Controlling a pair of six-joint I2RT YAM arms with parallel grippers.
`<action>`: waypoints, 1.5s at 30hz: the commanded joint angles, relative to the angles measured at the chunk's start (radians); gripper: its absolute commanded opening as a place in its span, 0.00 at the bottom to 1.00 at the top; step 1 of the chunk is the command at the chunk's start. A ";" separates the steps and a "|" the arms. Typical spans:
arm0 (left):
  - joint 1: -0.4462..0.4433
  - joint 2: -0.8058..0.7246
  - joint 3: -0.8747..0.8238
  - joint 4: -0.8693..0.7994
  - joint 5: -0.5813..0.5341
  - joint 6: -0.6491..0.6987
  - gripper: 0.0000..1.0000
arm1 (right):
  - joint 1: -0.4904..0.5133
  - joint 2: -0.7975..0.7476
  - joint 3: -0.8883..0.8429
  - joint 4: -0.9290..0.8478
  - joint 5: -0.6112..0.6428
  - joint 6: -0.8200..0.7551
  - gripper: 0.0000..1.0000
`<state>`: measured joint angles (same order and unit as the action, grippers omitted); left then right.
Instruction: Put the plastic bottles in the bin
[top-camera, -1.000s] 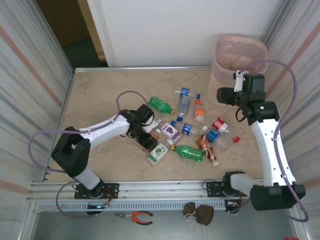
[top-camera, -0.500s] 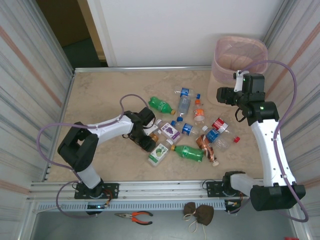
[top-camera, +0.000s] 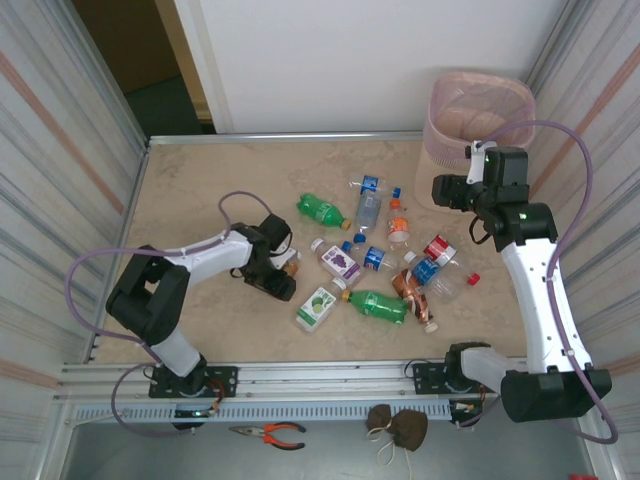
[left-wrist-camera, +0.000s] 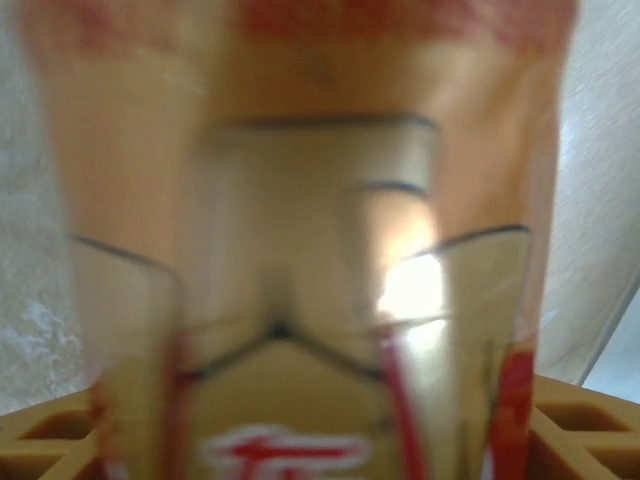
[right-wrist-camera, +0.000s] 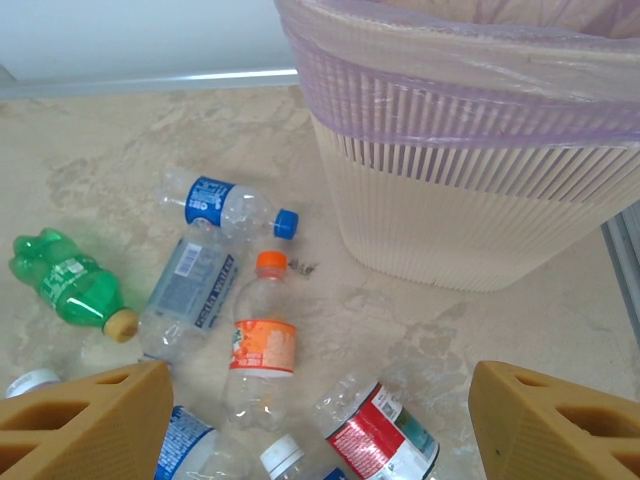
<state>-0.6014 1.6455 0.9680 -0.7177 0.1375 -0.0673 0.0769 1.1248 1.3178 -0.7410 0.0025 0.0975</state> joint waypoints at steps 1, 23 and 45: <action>-0.001 0.003 -0.011 0.004 0.025 -0.017 0.72 | 0.010 -0.019 -0.014 0.005 -0.007 0.025 0.76; -0.009 0.010 0.009 -0.006 0.020 -0.022 0.60 | 0.021 -0.032 -0.025 0.015 -0.031 0.044 0.76; -0.003 -0.525 -0.053 0.612 0.496 -0.094 0.59 | 0.159 -0.177 -0.118 0.425 -0.557 0.232 0.78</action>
<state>-0.6041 1.1702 0.9382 -0.2893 0.5018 -0.1192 0.2089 0.9676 1.2003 -0.4416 -0.4240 0.2802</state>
